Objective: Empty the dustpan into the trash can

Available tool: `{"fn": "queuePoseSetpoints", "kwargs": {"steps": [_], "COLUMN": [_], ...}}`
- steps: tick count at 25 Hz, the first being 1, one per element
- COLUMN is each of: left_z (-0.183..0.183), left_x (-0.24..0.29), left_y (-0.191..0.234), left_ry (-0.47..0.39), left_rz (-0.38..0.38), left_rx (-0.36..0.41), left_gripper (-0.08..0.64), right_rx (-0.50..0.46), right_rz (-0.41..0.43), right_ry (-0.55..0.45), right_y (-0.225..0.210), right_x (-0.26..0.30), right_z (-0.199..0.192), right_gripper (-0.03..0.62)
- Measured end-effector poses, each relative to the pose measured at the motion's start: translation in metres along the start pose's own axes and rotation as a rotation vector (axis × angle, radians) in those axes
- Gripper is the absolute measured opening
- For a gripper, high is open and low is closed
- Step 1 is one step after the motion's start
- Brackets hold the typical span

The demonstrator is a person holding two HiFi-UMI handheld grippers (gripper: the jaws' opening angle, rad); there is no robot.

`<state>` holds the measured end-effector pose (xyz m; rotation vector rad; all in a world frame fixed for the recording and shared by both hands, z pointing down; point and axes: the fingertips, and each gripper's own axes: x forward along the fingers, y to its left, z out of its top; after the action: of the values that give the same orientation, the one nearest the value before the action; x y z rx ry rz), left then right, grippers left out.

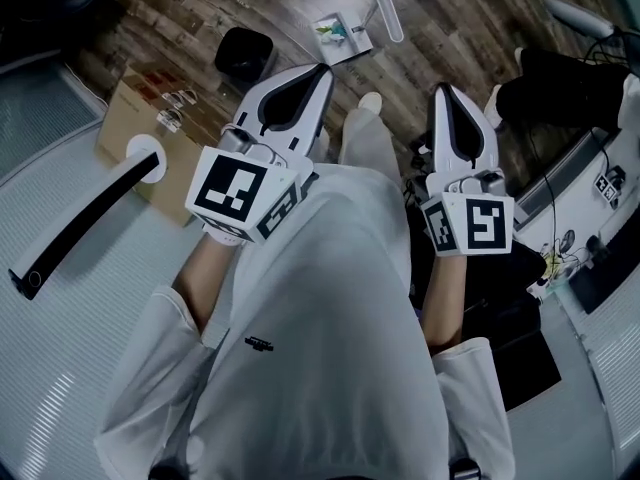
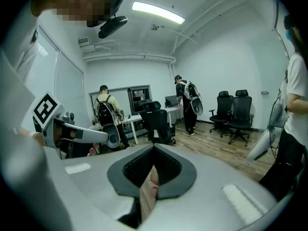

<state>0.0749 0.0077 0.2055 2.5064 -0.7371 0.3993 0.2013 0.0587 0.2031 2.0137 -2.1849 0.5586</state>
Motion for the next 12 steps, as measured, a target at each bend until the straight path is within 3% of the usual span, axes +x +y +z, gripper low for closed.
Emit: {"fn": "queuePoseSetpoints", "kwargs": {"steps": [12], "left_z": [-0.021], "left_x": [0.036], "left_y": [0.020], "left_ry": [0.019], "left_rz": [0.036], "left_rx": [-0.045], "left_gripper": [0.006], "right_rx": [0.000], "right_rz": [0.015], "right_ry": [0.063], "right_y": [-0.022], "right_x": [0.047], "right_z": [-0.028], "right_gripper": [0.012]}}
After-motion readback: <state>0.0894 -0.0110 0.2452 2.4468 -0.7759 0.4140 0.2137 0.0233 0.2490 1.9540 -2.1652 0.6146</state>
